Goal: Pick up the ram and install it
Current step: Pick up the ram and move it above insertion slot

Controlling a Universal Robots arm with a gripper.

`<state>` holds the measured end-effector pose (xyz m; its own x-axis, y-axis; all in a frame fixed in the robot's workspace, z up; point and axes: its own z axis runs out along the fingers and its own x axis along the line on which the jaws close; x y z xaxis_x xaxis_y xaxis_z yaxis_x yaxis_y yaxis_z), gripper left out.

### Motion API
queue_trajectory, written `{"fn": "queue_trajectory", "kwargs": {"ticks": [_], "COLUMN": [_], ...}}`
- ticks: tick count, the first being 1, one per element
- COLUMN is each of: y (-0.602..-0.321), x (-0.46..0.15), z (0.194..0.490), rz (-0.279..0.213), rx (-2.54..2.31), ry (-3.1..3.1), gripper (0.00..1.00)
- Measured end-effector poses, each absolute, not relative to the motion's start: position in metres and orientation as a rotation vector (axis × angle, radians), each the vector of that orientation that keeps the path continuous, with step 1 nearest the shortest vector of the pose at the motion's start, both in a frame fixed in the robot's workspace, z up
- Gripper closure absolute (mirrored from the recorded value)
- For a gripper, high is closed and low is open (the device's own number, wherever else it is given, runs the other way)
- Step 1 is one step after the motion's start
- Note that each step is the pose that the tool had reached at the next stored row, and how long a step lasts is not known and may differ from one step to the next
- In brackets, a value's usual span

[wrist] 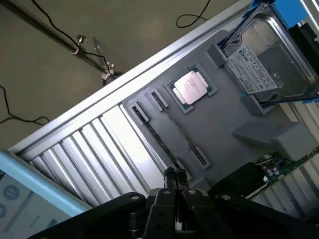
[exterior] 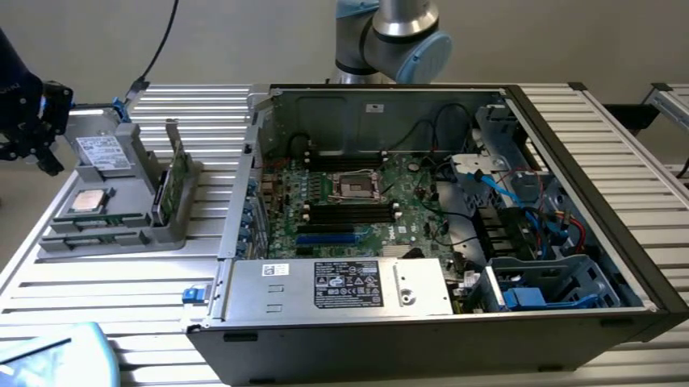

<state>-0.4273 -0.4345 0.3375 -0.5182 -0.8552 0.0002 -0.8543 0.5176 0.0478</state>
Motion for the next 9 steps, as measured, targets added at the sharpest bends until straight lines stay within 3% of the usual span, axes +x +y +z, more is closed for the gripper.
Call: {"fn": "queue_trajectory", "kwargs": {"ticks": [9], "y": [-0.4345], "x": [-0.4273], "z": [0.3311], "rz": [-0.062], "rx": [1.745], "ry": [-2.579], "gripper": [0.90]}}
